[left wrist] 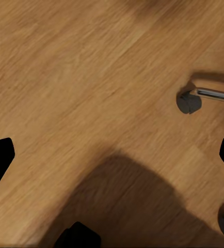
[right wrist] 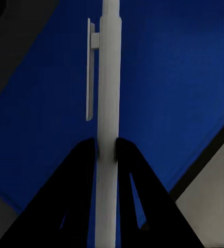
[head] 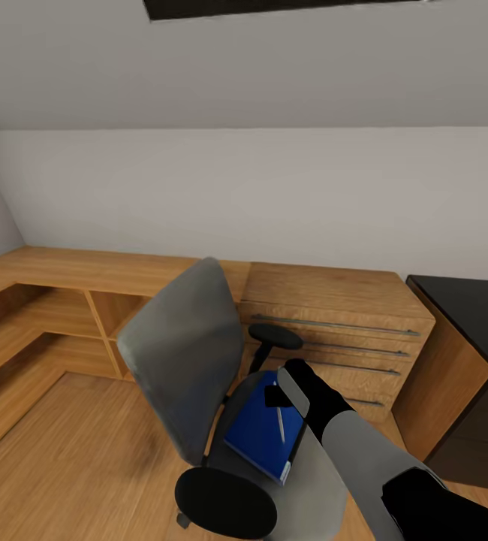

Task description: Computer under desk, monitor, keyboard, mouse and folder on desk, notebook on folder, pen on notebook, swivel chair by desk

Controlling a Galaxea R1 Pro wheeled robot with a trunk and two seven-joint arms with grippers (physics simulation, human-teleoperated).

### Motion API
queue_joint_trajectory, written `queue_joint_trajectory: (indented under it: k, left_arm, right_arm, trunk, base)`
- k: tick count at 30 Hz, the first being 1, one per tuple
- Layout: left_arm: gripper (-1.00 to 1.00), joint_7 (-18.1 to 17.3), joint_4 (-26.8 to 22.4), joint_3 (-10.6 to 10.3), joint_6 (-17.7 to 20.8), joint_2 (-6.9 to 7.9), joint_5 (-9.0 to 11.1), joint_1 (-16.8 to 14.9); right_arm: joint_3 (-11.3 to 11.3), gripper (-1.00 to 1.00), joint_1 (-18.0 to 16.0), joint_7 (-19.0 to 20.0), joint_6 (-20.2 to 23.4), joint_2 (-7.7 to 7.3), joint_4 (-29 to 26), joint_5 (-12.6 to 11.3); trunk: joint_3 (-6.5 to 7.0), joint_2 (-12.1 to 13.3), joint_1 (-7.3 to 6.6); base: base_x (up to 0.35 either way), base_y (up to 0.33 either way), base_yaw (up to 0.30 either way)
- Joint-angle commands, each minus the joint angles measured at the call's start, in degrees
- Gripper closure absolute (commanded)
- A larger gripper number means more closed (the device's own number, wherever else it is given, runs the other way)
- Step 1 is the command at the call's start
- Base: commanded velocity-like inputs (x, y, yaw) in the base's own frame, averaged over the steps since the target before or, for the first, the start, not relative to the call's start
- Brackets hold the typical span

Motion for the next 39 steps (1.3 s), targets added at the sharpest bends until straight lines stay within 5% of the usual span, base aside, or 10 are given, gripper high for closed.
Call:
queue_joint_trajectory:
  k: [1,10,25,27,28,39]
  left_arm:
    - [-1.0,0.18,-0.03,-0.18,-0.14,0.02,0.44,-0.01]
    - [-1.0,0.11,0.04,-0.37,-0.14,-0.19,0.32,-0.02]
    - [-1.0,0.06,1.02,-0.45,-0.17,-0.36,0.31,-0.03]
    - [-1.0,0.02,2.92,-0.52,-1.28,-0.36,0.2,-0.02]
    - [-1.0,0.02,4.58,-0.48,-7.12,-0.38,0.3,-0.02]
    - [-1.0,0.02,6.07,-0.58,-9.59,-0.45,0.24,-0.01]
  right_arm:
    - [0.15,1.0,-0.02,-0.56,0.12,0.0,-0.04,-0.61]
    - [0.3,1.0,0.37,-0.47,0.09,0.0,0.02,-0.58]
    - [0.3,1.0,1.19,-0.23,-0.41,0.0,0.38,-0.05]
    - [0.3,1.0,1.19,-0.23,-0.42,0.0,0.39,-0.04]
    - [0.34,1.0,1.19,-0.27,-0.43,0.0,0.66,-0.04]
    - [0.75,1.0,1.19,-0.23,-0.43,0.0,1.85,-0.01]
  trunk:
    - [0.13,0.39,-0.23]
    - [1.75,4.0,-2.21]
    - [1.75,4.0,-2.21]
    - [1.75,4.0,-2.21]
    - [1.75,4.0,-2.21]
    - [1.9,4.0,-2.21]
  base:
    - [0.0,0.0,0.0]
    - [0.0,0.0,0.0]
    - [0.0,0.0,0.0]
    - [0.0,0.0,0.0]
    - [0.0,0.0,0.0]
    - [0.0,0.0,-0.103]
